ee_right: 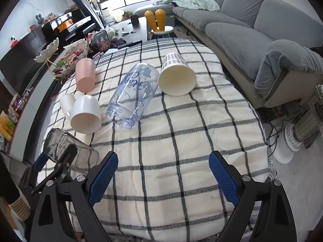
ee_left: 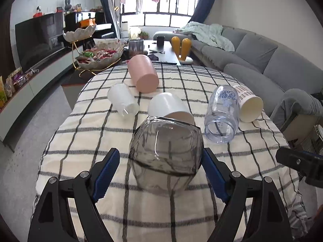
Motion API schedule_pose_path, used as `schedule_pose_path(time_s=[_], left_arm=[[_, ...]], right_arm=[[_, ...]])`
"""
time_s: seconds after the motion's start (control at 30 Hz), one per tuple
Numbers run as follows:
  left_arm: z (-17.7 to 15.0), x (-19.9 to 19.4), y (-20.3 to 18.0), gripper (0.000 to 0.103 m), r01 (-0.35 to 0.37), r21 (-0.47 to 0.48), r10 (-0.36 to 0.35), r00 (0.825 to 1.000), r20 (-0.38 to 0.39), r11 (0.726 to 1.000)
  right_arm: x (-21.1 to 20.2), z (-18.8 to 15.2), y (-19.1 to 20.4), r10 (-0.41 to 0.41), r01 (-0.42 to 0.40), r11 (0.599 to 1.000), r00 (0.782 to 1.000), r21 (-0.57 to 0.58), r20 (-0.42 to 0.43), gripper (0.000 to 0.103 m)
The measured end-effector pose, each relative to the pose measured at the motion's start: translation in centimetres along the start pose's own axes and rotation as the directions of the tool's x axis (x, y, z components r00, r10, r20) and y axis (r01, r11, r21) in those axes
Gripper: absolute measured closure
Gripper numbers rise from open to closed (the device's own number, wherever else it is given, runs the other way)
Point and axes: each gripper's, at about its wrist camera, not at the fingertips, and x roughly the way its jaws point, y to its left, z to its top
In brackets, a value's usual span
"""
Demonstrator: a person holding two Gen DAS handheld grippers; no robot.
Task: Flip cup upside down
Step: 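Lower the cup rim-down onto the cloth and open the left tool, then withdraw the left tool back from the inverted cup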
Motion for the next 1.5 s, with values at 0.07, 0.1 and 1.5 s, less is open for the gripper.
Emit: schedule_pose_path(time_s=[0.07, 0.1, 1.5], left_arm=[[0.1, -0.7, 0.1, 0.020, -0.003, -0.004, 0.003, 1.000, -0.014, 1.000], [0.2, -1.0, 0.2, 0.020, 0.000, -0.009, 0.000, 1.000, -0.019, 1.000], [2.8, -10.4, 3.0, 0.010, -0.107, -0.103, 0.106, 0.994, -0.009, 0.989]], right_arm=[[-0.7, 0.1, 0.2, -0.006, 0.006, 1.000, 1.000, -0.013, 0.025, 0.011], [-1.1, 0.1, 0.4, -0.007, 0.008, 1.000, 0.999, -0.020, 0.038, 0.011], [-11.5, -0.2, 3.8, -0.010, 0.047, 0.995, 0.918, -0.085, 0.396, 0.009]])
